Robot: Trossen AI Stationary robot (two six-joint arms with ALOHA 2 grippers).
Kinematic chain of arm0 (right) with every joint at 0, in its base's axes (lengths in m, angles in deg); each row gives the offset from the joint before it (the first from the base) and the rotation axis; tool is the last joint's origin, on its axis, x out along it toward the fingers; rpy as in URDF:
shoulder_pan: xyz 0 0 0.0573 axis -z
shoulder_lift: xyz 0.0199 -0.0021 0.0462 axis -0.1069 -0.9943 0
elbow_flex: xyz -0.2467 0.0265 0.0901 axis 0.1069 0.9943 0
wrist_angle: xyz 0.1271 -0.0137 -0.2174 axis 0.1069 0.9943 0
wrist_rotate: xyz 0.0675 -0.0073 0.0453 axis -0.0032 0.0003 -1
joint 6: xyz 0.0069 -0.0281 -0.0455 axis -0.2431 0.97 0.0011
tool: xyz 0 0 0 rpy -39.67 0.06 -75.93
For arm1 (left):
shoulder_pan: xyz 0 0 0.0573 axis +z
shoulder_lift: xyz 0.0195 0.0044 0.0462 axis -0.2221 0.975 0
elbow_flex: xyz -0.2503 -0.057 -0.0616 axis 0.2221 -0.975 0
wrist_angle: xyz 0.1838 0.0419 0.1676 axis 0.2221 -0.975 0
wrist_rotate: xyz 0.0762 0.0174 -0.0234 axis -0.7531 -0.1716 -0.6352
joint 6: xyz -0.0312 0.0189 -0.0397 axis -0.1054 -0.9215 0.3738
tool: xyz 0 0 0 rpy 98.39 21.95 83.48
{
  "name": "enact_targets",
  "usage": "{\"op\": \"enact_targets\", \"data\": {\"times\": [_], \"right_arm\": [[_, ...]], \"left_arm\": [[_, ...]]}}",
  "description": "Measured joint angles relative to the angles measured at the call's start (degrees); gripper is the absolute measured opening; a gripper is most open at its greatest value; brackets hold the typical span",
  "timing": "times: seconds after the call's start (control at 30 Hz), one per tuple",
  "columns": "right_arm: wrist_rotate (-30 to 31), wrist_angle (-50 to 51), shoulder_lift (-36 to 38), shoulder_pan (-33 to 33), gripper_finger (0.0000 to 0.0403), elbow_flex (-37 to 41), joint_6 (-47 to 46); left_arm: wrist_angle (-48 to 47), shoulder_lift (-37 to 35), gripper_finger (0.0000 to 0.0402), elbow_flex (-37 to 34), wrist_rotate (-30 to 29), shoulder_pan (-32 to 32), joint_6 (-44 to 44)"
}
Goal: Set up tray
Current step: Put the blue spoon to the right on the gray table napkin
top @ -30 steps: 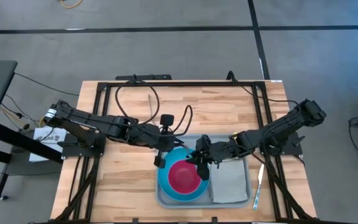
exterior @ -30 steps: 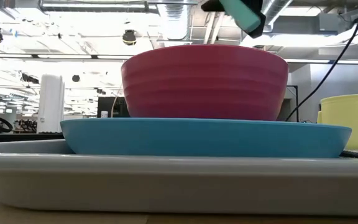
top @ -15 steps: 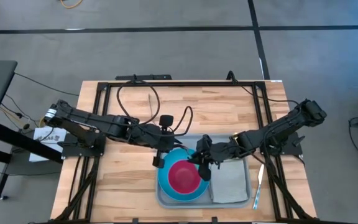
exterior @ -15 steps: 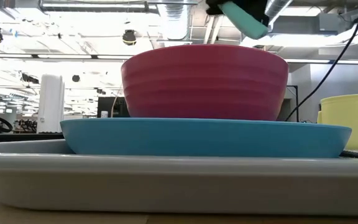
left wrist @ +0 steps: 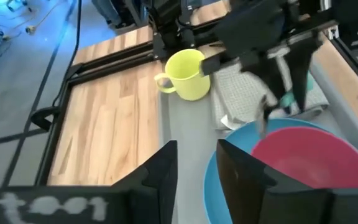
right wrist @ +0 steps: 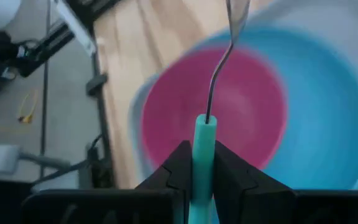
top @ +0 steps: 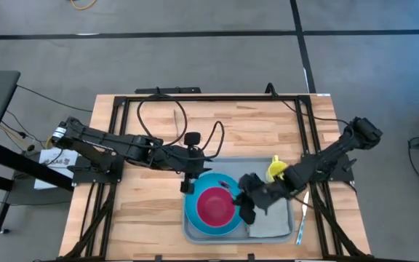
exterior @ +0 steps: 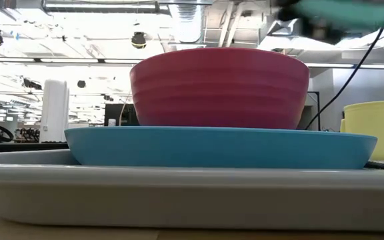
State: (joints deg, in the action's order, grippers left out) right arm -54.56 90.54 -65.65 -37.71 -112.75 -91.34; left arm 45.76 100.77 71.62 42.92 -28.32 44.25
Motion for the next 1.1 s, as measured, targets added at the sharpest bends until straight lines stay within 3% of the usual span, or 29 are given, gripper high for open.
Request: {"op": "enact_targets", "data": {"times": [0.13, 0.3, 0.53, 0.63, 0.73, 0.87, 1.1], "right_arm": [[5.1, 10.2, 0.0, -5.3, 0.0033, 0.0, -11.5], [12.9, 26.1, 0.0, -14.2, 0.0033, 0.0, -33.4], [26.9, 29.7, 0.0, -28.4, 0.0033, 3.0, -59.4], [28.7, 28.1, 0.0, -33.6, 0.0033, 7.1, -69.9], [28.9, 22.1, 0.0, -35.4, 0.0035, 11.4, -74.6], [29.9, 12.6, 0.0, -34.4, 0.0035, 14.4, -72.9], [27.0, 12.7, 0.0, -33.8, 0.0038, 16.0, -75.2]], "left_arm": [[-1.1, 0.0, 0.0103, 0.0, 0.3, 0.0, 0.6], [-3.3, 0.0, 0.0103, 0.0, 0.3, 0.0, 1.6], [-4.0, 0.0, 0.0103, -0.1, 0.2, 0.0, 1.6], [-4.0, 0.0, 0.0103, -0.1, 0.2, 0.0, 1.3], [-4.0, 0.1, 0.0103, -0.1, 0.2, 0.0, 1.3], [-4.0, 0.1, 0.0103, -0.1, -0.4, 0.0, 1.3], [-3.9, 0.1, 0.0103, -0.1, -0.5, 0.0, 1.2]]}}
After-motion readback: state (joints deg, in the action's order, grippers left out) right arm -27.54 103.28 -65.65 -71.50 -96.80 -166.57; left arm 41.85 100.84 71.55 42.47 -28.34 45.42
